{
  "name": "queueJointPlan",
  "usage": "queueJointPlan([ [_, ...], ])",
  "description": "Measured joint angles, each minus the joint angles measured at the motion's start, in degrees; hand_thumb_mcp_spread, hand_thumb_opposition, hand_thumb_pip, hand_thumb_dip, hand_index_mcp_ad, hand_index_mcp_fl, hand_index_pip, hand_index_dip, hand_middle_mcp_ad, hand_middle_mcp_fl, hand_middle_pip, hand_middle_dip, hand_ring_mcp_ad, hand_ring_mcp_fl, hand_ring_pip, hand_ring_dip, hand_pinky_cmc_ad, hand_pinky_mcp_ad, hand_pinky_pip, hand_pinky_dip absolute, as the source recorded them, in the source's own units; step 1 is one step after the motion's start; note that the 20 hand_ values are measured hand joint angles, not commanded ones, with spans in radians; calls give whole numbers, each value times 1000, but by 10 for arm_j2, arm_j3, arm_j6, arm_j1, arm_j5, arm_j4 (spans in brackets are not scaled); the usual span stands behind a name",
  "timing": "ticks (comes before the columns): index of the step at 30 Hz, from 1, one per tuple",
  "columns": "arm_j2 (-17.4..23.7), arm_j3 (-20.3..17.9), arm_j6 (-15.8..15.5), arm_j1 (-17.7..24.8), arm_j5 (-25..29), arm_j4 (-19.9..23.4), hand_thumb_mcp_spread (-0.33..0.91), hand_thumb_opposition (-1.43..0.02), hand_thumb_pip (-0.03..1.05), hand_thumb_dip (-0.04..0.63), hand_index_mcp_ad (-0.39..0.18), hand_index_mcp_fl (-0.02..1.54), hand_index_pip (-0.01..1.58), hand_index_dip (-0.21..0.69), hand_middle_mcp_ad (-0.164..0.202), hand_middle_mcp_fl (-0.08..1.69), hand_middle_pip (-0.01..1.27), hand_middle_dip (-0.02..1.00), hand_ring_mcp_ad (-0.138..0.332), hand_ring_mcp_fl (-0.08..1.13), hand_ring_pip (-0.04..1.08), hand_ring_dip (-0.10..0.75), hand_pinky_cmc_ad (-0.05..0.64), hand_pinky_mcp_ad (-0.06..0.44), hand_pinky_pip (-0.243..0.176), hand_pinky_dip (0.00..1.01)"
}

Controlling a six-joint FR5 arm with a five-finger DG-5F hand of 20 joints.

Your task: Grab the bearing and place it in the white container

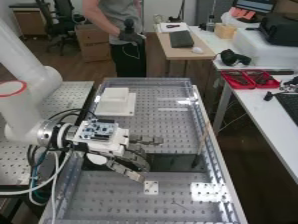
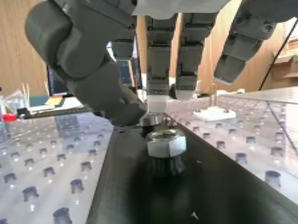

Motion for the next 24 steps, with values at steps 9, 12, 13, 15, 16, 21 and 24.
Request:
queueJointPlan([
  [9, -4, -2, 0, 4, 10, 9, 501, -853, 909, 333, -141, 5, 260, -188, 24, 5, 1082, 745, 51, 16, 637, 497, 386, 264, 33, 229],
  [12, -5, -3, -1, 5, 12, 13, 497, -848, 908, 333, -147, 5, 260, -188, 24, 5, 1082, 745, 51, 16, 637, 497, 386, 264, 37, 229],
  [13, -5, -3, -1, 5, 12, 15, 497, -852, 906, 333, -147, 5, 260, -188, 24, 5, 1082, 745, 51, 16, 637, 497, 386, 264, 37, 229],
  [15, -7, -4, -1, 7, 13, 17, 501, -852, 904, 333, -147, 5, 260, -188, 24, 5, 1082, 745, 51, 16, 637, 497, 386, 264, 37, 229],
  [16, -7, -4, -1, 7, 14, 17, 501, -852, 904, 333, -148, 5, 260, -188, 24, 5, 1082, 745, 51, 16, 641, 497, 386, 264, 37, 229],
  [21, -9, -5, 1, 7, 14, 22, 503, -838, 904, 333, -152, 5, 260, -188, 24, 5, 1082, 745, 56, 21, 653, 497, 386, 264, 37, 229],
  [24, -9, -5, 1, 6, 13, 21, 499, -838, 904, 333, -152, 5, 260, -188, 24, 5, 1082, 745, 52, 21, 653, 497, 386, 264, 37, 229],
])
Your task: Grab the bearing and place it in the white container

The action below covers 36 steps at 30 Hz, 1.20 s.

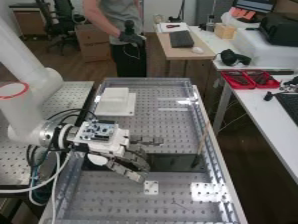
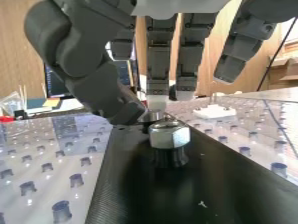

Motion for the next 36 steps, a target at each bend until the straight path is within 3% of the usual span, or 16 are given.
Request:
queueJointPlan([
  [26, -10, -1, 2, 1, 5, 12, 499, -838, 887, 333, -152, 5, 260, -188, 24, 44, 1082, 745, 52, 16, 670, 494, 386, 264, 37, 230],
  [36, -12, -4, -3, 1, 10, 33, 510, -838, 887, 333, -152, 2, 284, -188, 26, 164, 1087, 738, 56, 117, 668, 496, 391, 264, 37, 230],
])
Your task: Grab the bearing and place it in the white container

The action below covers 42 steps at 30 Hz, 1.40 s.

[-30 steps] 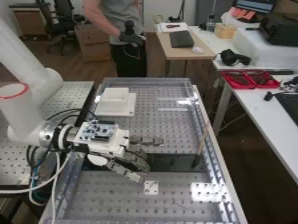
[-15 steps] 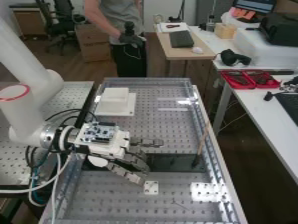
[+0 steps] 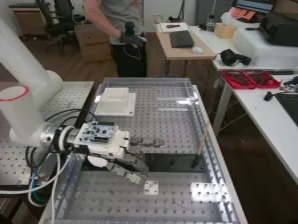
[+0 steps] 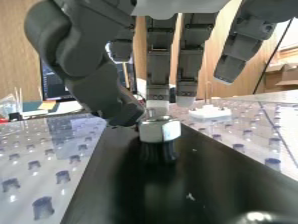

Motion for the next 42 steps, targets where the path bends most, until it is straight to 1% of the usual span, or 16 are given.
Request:
queueJointPlan([
  [2, 0, 1, 1, -1, -1, -4, 522, -831, 897, 339, -155, 5, 284, -188, 24, 178, 1086, 744, 51, 133, 670, 496, 391, 264, 37, 230],
  [4, -1, 4, 3, -2, -4, -12, 522, -827, 899, 340, -157, 2, 284, -188, 9, 175, 1084, 747, 51, 129, 670, 496, 393, 264, 37, 230],
  [5, -2, 4, 3, -2, -5, -13, 525, -827, 899, 340, -161, 2, 284, -188, 3, 173, 1084, 747, 52, 150, 665, 496, 393, 264, 37, 230],
  [6, -1, 5, 3, -2, -5, -12, 525, -827, 897, 340, -162, 2, 284, -188, 12, 169, 1084, 740, 54, 145, 665, 496, 393, 264, 37, 230],
  [11, -1, 8, 5, -3, -5, -21, 522, -827, 899, 340, -169, 7, 293, -188, -2, 169, 1087, 757, 56, 145, 665, 497, 393, 264, 37, 230],
  [15, -1, 10, 6, -3, -7, -28, 525, -827, 904, 353, -169, 5, 293, -188, -2, 164, 1089, 764, 52, 145, 661, 497, 393, 264, 37, 230],
  [16, -1, 10, 6, -3, -7, -29, 525, -827, 904, 356, -166, 9, 293, -188, -10, 171, 1089, 764, 51, 145, 661, 497, 393, 264, 37, 230],
  [22, -2, 9, 6, -1, -4, -26, 520, -822, 904, 358, -166, 5, 293, -188, -10, 147, 1103, 763, 51, 145, 663, 494, 393, 264, 37, 243],
  [25, -2, 6, 7, -1, -2, -14, 524, -836, 899, 354, -166, 5, 293, -188, 2, 185, 1084, 747, 51, 145, 658, 494, 393, 264, 37, 243],
  [32, 0, 3, 11, 0, 0, -2, 508, -845, 887, 340, -166, 5, 293, -188, 7, 244, 1079, 733, 51, 236, 649, 494, 393, 264, 37, 243],
  [33, 1, 3, 12, 0, 1, -2, 508, -845, 887, 340, -166, 5, 293, -188, 10, 248, 1070, 726, 52, 248, 654, 497, 393, 264, 47, 246],
  [35, 2, 3, 13, 0, 1, -2, 508, -845, 885, 340, -169, 9, 293, -188, 12, 265, 1072, 719, 54, 265, 635, 501, 393, 264, 52, 246],
  [37, 2, 3, 14, -1, 0, -2, 506, -841, 785, 340, -169, 9, 293, -188, 12, 330, 1068, 710, 54, 284, 637, 501, 393, 264, 51, 243],
  [38, 2, 3, 15, -1, 0, -2, 506, -829, 759, 342, -166, 9, 293, -188, 12, 370, 1068, 710, 54, 284, 641, 501, 393, 262, 63, 243],
  [39, 3, 3, 15, -1, 0, -3, 508, -833, 761, 342, -168, 10, 293, -188, 24, 370, 1068, 714, 51, 278, 634, 501, 393, 262, 66, 248],
  [42, 9, 4, 17, -1, -1, -4, 508, -833, 761, 342, -166, 23, 293, -188, 26, 368, 1068, 714, 52, 298, 623, 501, 393, 262, 66, 248],
])
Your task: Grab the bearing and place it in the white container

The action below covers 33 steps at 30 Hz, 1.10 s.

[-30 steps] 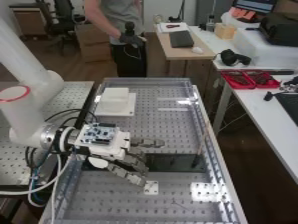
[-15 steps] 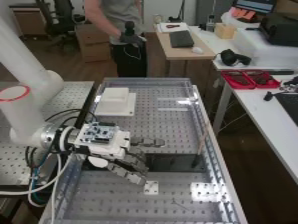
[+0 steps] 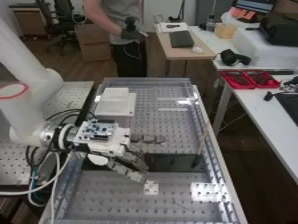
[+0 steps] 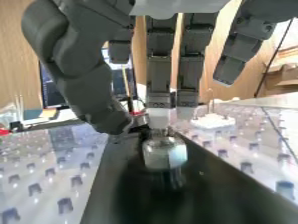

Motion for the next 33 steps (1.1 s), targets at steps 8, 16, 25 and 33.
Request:
queueJointPlan([
  [8, 34, 1, 4, 4, -4, -2, 508, -834, 761, 342, -169, 24, 293, -188, 24, 372, 1068, 714, 51, 314, 600, 503, 393, 260, 65, 243],
  [16, 83, -6, 10, 25, -8, -11, 506, -836, 761, 342, -173, 24, 278, -188, 24, 379, 1052, 714, 52, 316, 581, 515, 394, 262, 80, 250],
  [25, 149, -17, 13, 65, 3, -43, 508, -836, 761, 342, -173, 38, 239, -188, 26, 382, 1051, 714, 52, 346, 574, 529, 394, 262, 80, 241],
  [33, 212, -29, 7, 124, 36, -89, 508, -836, 761, 342, -178, 87, 197, -187, 24, 396, 1033, 712, 51, 361, 567, 531, 394, 264, 80, 239],
])
